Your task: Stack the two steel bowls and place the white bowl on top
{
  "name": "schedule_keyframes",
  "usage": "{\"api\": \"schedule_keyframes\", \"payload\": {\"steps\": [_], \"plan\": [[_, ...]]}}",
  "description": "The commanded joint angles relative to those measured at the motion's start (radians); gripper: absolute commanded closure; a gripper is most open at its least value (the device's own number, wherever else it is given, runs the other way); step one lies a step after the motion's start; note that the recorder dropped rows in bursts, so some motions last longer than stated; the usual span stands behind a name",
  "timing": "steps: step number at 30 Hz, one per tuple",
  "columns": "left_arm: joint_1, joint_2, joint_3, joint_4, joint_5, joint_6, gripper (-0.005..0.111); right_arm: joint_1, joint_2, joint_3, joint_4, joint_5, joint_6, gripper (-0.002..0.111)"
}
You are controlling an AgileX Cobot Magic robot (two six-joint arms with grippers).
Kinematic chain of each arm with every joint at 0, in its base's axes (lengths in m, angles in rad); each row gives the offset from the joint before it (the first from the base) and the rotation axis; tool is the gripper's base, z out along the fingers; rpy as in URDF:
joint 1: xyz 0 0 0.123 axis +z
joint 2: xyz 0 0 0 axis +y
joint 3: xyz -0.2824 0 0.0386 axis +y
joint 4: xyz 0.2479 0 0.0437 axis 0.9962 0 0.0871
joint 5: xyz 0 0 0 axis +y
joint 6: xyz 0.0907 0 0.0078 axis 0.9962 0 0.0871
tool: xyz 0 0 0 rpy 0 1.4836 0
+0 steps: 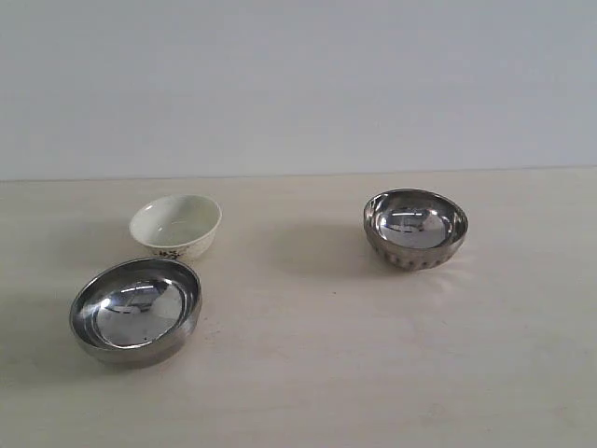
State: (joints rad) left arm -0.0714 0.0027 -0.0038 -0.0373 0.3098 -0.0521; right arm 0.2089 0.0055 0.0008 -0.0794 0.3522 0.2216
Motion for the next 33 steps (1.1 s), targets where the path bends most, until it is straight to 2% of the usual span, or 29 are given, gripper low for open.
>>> {"api": "schedule_keyframes", "payload": {"steps": [1, 11, 13, 17, 19, 33], "plan": [[0.003, -0.003, 0.004, 0.002, -0.003, -0.001, 0.103, -0.007, -0.005, -0.001, -0.007, -0.010, 0.003, 0.108], [0.003, -0.003, 0.004, 0.002, -0.003, -0.001, 0.103, -0.007, -0.005, -0.001, 0.007, -0.004, 0.005, 0.108], [0.003, -0.003, 0.004, 0.002, -0.003, -0.001, 0.103, -0.007, -0.005, -0.001, 0.089, -0.002, 0.057, 0.108], [0.003, -0.003, 0.004, 0.002, -0.003, -0.001, 0.103, -0.007, -0.005, -0.001, 0.385, -0.008, 0.247, 0.108], [0.003, -0.003, 0.004, 0.002, -0.003, -0.001, 0.103, -0.007, -0.005, -0.001, 0.464, -0.008, 0.275, 0.108], [0.003, -0.003, 0.004, 0.002, -0.003, -0.001, 0.103, -0.007, -0.005, -0.001, 0.476, -0.145, 0.280, 0.108]]}}
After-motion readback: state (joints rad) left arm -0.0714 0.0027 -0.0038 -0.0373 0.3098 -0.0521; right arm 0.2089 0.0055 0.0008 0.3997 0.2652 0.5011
